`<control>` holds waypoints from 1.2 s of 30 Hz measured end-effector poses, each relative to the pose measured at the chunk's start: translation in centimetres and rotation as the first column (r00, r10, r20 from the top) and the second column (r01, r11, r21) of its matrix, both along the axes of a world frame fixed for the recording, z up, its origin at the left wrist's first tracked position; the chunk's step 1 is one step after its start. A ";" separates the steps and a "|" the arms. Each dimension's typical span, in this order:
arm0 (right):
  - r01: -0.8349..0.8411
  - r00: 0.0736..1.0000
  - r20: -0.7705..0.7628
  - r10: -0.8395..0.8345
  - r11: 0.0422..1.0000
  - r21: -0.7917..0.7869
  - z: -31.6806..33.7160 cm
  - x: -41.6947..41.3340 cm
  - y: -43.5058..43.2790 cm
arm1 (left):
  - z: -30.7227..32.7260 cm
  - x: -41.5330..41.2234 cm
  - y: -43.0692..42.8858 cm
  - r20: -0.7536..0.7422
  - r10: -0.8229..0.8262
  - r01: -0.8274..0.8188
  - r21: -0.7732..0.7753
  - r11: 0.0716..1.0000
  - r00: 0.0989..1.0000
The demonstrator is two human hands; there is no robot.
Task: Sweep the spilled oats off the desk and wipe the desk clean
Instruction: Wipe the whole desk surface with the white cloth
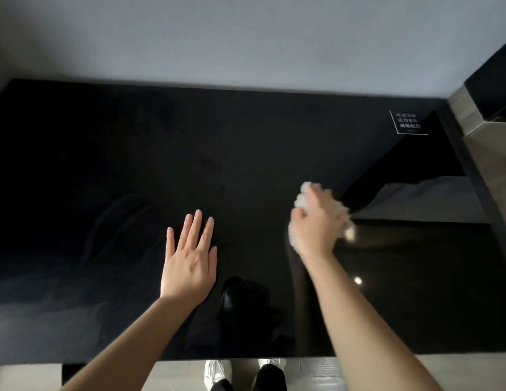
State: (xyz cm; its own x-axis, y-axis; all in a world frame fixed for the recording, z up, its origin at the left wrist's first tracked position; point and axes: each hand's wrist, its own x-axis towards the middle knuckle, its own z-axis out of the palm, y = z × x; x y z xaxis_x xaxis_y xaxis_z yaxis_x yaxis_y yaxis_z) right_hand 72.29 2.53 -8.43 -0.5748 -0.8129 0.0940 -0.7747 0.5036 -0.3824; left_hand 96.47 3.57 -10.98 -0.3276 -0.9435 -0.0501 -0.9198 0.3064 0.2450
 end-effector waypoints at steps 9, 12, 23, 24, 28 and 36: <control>-0.406 0.913 0.014 0.408 0.912 -0.061 -1.5 -1.8 7.7 | 0.2 0.0 0.0 -0.008 -0.003 0.003 -0.007 1.000 1.000; 0.000 0.999 0.045 0.004 0.996 -0.087 -1.5 -5.4 6.9 | 0.0 -0.1 0.0 0.002 -0.001 0.001 -0.006 1.000 1.000; -0.575 0.817 0.011 0.576 0.817 -0.040 -1.0 4.4 10.1 | 0.0 0.1 0.0 -0.037 -0.019 0.018 -0.021 1.000 0.999; -0.508 0.861 -0.009 0.509 0.859 -0.065 -1.4 2.1 10.4 | 0.0 0.1 0.0 -0.045 -0.020 0.019 -0.023 1.000 0.999; -0.007 0.999 -0.033 0.002 0.988 -0.157 -1.9 -6.6 11.5 | -0.1 0.0 0.1 -0.055 -0.010 0.008 -0.045 0.999 0.998; -0.065 0.997 -0.048 0.061 0.994 -0.089 -1.5 5.6 11.5 | 1.0 0.5 2.4 -0.031 0.078 -0.081 -0.083 0.993 0.996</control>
